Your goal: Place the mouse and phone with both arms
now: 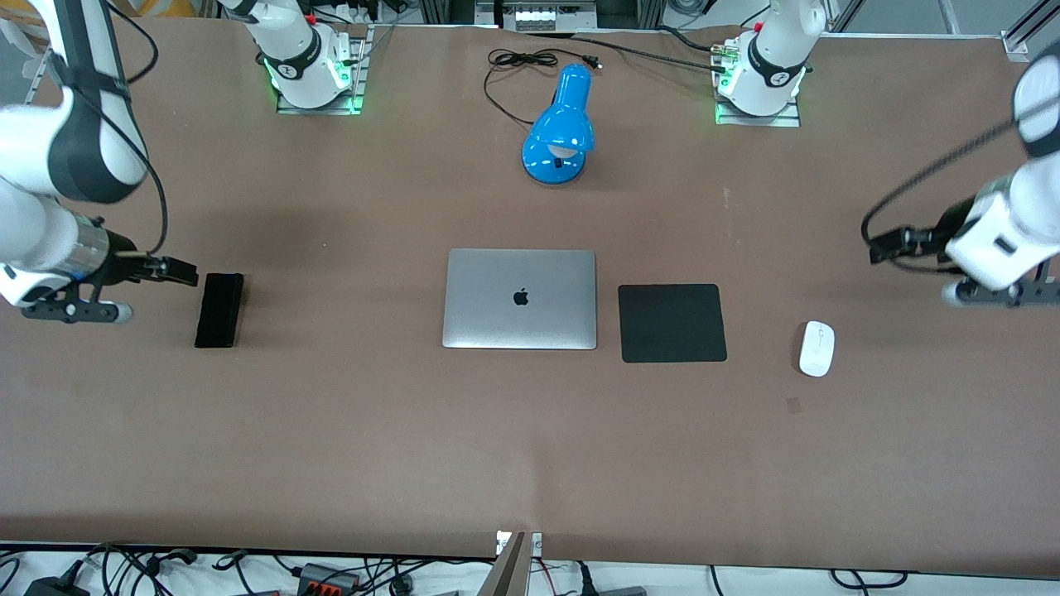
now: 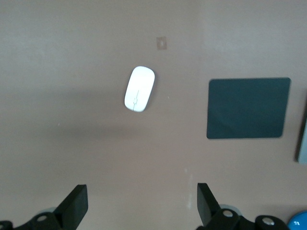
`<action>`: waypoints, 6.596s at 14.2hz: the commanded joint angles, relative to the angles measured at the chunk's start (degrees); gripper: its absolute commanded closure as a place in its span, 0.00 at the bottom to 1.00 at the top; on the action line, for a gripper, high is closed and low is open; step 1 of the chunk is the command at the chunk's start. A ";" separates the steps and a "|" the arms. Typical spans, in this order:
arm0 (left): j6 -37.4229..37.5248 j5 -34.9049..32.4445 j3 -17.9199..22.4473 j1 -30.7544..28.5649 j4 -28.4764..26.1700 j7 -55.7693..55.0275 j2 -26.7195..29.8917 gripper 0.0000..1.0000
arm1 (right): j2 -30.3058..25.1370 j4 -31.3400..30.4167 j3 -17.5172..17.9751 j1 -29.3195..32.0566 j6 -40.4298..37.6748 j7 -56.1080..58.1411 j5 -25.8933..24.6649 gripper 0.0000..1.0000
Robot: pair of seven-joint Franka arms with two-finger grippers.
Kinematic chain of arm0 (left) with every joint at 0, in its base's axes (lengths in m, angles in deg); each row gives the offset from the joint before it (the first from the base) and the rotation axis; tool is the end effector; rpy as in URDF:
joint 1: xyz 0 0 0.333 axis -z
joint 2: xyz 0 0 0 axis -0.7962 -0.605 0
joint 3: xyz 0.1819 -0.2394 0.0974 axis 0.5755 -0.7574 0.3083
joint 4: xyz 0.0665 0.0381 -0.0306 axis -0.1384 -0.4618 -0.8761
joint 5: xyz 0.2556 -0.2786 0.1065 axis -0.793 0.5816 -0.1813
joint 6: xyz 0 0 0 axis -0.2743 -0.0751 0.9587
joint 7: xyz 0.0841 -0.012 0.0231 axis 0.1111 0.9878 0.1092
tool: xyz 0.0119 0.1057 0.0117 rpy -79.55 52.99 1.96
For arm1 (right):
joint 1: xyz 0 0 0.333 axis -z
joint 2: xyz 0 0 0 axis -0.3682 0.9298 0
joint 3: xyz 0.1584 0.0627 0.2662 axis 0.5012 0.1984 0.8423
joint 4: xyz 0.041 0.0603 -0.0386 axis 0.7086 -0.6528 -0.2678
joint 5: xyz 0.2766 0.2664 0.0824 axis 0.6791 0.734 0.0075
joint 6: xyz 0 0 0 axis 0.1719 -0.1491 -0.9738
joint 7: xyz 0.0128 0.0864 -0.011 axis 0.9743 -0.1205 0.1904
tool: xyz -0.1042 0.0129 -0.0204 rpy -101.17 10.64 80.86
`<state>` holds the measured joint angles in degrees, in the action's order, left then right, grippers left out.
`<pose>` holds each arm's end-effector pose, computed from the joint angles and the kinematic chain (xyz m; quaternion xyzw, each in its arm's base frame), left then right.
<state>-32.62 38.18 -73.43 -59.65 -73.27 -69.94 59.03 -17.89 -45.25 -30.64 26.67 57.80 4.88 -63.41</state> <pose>0.6138 0.0142 0.4909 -0.9968 -0.0127 0.0790 0.0026 0.6023 -0.0645 0.3762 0.9970 -0.0317 -0.0686 0.0139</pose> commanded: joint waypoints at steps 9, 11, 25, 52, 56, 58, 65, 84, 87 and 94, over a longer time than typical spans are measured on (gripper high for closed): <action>-19.17 -1.89 0.12 -1.47 2.26 8.44 -24.51 0.00 | 15.93 -0.59 0.41 4.42 14.86 1.49 -0.90 0.00; -20.76 -1.89 0.12 -2.52 2.08 10.83 -26.10 0.00 | 17.87 -0.59 0.41 5.04 16.46 2.10 -0.90 0.00; -23.23 -6.55 -0.76 -2.35 1.11 10.92 -31.11 0.00 | 19.81 -2.26 0.50 5.92 16.73 3.25 -0.90 0.00; -18.38 -5.59 -13.50 1.34 1.91 -7.43 -29.44 0.67 | 18.41 5.65 8.06 -12.52 9.08 -14.49 4.36 0.74; -22.26 -5.50 -13.59 5.29 0.76 -13.59 -31.20 0.67 | 20.07 5.21 8.06 -18.06 12.50 -21.25 5.96 0.74; -22.61 -2.96 -13.59 6.70 0.94 -15.87 -31.29 0.67 | 20.95 5.03 8.06 -20.44 14.35 -24.86 6.04 0.74; -24.11 -2.60 -13.59 7.67 0.59 -16.06 -32.17 0.46 | 23.15 5.03 7.97 -21.94 16.99 -25.84 4.99 0.74; 9.89 -3.30 -13.86 -9.12 15.42 -18.60 -4.93 0.00 | 10.42 16.87 3.41 -19.57 -1.34 -23.73 4.38 0.00; 12.54 -2.61 -13.85 -9.38 14.30 -17.82 -2.91 0.00 | 8.48 24.17 1.91 -17.03 -10.49 -23.56 4.29 0.00; 3.05 -2.51 -17.02 -10.52 -0.04 -17.12 8.36 0.00 | 4.79 30.70 0.50 -7.81 -16.58 -7.16 2.44 0.00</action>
<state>-27.07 34.70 -90.43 -68.62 -69.14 -88.60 63.78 -11.46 -15.29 -30.11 15.83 42.66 -8.18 -60.95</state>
